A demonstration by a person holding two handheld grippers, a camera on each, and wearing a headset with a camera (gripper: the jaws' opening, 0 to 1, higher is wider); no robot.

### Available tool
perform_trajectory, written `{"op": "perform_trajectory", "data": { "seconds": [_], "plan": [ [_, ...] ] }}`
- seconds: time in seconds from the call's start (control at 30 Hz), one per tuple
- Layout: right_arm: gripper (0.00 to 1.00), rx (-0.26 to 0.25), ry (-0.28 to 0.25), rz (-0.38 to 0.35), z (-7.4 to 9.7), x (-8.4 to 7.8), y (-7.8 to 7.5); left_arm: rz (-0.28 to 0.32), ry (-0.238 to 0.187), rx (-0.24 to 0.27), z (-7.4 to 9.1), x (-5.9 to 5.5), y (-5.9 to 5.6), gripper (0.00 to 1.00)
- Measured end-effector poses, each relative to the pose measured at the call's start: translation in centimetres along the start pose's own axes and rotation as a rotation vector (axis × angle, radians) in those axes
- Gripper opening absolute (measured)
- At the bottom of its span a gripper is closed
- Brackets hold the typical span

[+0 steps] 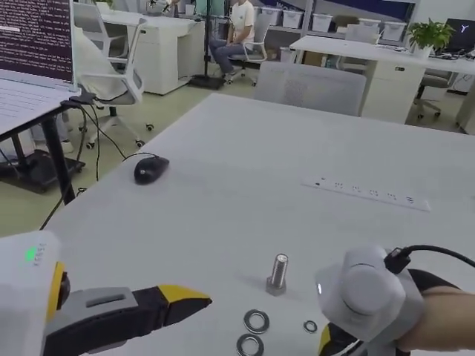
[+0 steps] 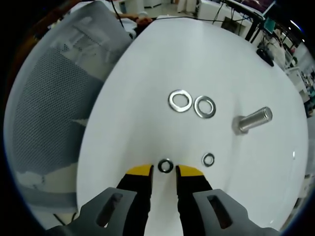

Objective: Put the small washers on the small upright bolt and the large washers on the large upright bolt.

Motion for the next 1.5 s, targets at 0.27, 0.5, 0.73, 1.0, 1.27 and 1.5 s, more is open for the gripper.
{"op": "perform_trajectory", "data": {
  "seconds": [0.27, 0.5, 0.73, 1.0, 1.27, 1.5],
  "plan": [
    [0.15, -0.008, -0.008, 0.012, 0.0, 0.1, -0.1, 0.004, 0.006, -0.003, -0.3, -0.2, -0.1, 0.68],
    [0.13, -0.007, -0.002, 0.004, 0.0, 0.1, -0.2, 0.002, 0.013, 0.002, -0.3, -0.3, 0.0, 0.67],
    [0.12, -0.014, 0.007, -0.010, 0.0, 0.1, -0.2, 0.003, 0.018, 0.001, -0.5, -0.4, -0.1, 0.67],
    [0.12, -0.038, -0.028, -0.050, 2.1, -0.4, -0.4, 0.004, 0.027, 0.003, -0.3, -0.7, 0.1, 0.67],
    [0.12, -0.091, -0.056, -0.114, 5.7, -2.6, -1.0, 0.009, 0.038, 0.015, -0.7, -1.2, 1.4, 0.67],
    [0.12, -0.144, -0.037, -0.155, 8.4, -5.3, -1.8, 0.002, 0.041, 0.016, -1.4, -1.3, 2.1, 0.67]
  ]
}}
Point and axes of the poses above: the centre of the closed fingertips' face, and the gripper's own axes: z roughly backward along the fingers, y roughly to its left, x roughly out of its top, the point moved 3 cm from there along z, roughly backward along the fingers, and after that the axes turned 7 degrees about -z, right-handed, at the moved point
